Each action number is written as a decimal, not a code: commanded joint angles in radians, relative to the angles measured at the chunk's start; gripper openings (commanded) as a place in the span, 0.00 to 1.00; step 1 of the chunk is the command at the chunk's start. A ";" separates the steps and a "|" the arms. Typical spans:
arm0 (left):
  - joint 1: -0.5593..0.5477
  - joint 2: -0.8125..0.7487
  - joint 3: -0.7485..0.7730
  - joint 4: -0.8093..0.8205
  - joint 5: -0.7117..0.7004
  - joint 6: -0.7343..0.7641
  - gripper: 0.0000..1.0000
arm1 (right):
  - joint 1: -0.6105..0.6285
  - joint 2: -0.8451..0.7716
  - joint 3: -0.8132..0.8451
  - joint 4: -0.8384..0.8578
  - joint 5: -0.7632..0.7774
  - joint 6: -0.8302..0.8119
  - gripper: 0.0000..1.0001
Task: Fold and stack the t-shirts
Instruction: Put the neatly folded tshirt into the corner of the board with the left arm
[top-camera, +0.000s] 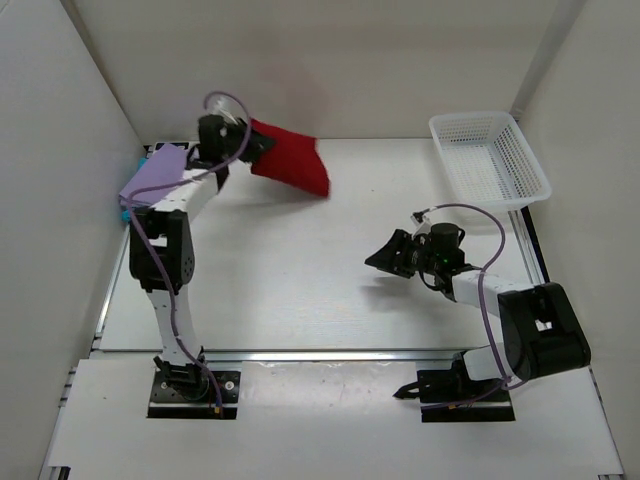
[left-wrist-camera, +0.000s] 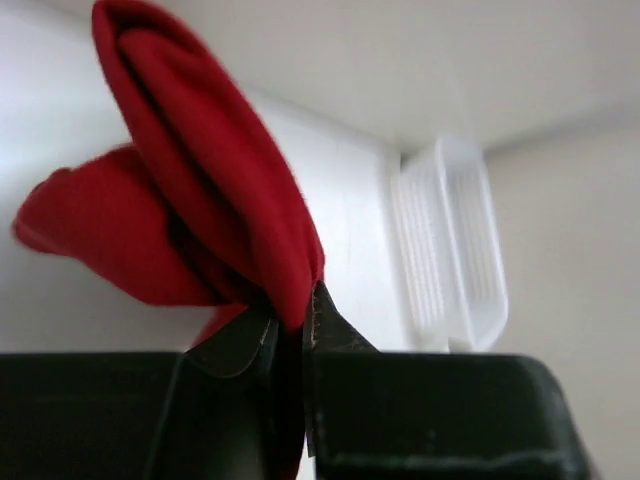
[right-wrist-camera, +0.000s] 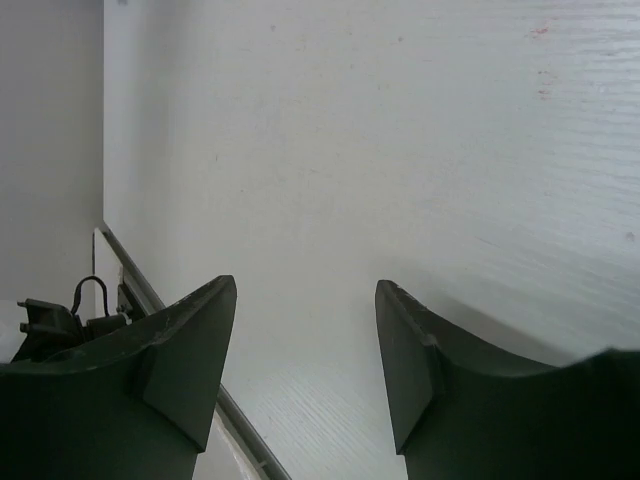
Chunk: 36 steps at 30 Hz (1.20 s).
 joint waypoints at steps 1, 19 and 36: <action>0.133 -0.053 0.152 -0.096 0.000 0.015 0.00 | 0.011 0.044 0.038 0.037 -0.022 -0.016 0.56; 0.713 -0.386 -0.545 0.079 -0.144 -0.204 0.99 | 0.112 0.033 0.009 0.056 -0.063 -0.024 0.58; -0.094 -0.713 -0.816 -0.113 -0.347 0.162 0.99 | 0.246 -0.187 -0.115 -0.105 0.144 -0.094 0.99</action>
